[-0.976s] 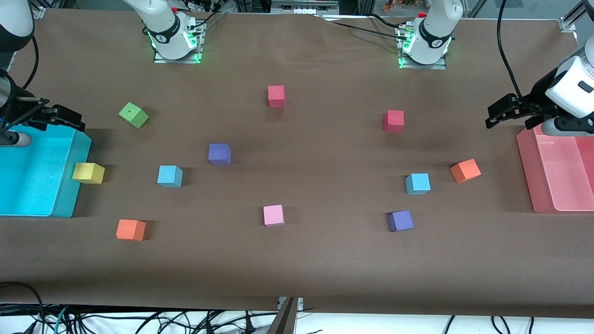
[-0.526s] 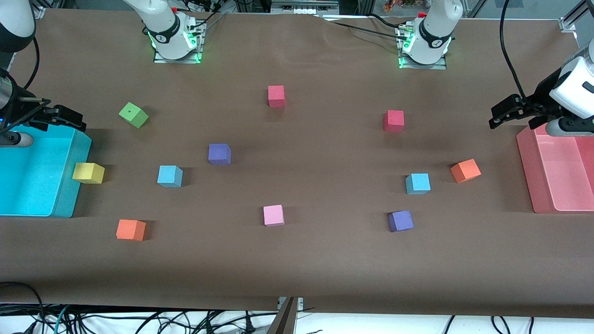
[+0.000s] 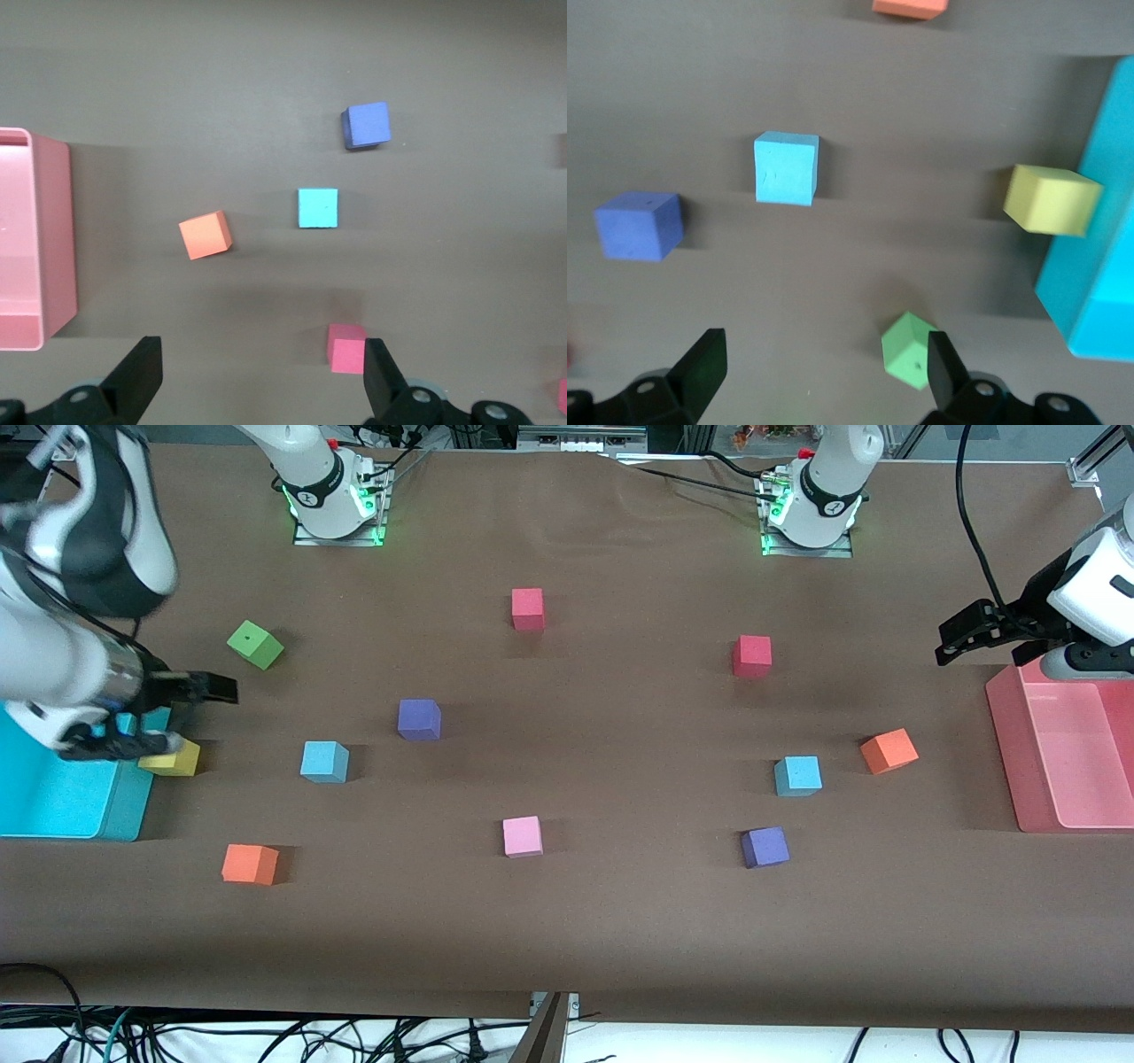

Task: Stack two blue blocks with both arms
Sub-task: 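Reach the right gripper to the light blue cube and grasp it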

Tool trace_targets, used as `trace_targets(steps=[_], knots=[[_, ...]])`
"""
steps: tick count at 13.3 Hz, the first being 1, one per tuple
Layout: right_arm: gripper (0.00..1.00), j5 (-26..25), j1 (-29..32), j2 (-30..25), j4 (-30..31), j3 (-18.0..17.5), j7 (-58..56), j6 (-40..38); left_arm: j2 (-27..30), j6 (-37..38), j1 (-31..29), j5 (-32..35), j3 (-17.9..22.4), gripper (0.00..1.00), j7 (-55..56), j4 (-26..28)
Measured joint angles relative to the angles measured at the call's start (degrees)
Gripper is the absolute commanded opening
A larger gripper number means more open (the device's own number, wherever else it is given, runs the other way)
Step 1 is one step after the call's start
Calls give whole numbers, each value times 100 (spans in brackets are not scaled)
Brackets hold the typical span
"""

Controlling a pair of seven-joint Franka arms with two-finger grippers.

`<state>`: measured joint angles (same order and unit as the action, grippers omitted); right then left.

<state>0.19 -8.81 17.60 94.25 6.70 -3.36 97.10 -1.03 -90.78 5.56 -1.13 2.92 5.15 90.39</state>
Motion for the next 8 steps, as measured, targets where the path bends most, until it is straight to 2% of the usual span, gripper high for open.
trace_targets(steps=[4,8], knots=[[100,207,-278,1025,24,-49,454,964,103,30,0,41,-5,100,-3,36],[100,223,-344,1529,18,-51,556,1374,118,31,0,41,-7,100,-3,82]])
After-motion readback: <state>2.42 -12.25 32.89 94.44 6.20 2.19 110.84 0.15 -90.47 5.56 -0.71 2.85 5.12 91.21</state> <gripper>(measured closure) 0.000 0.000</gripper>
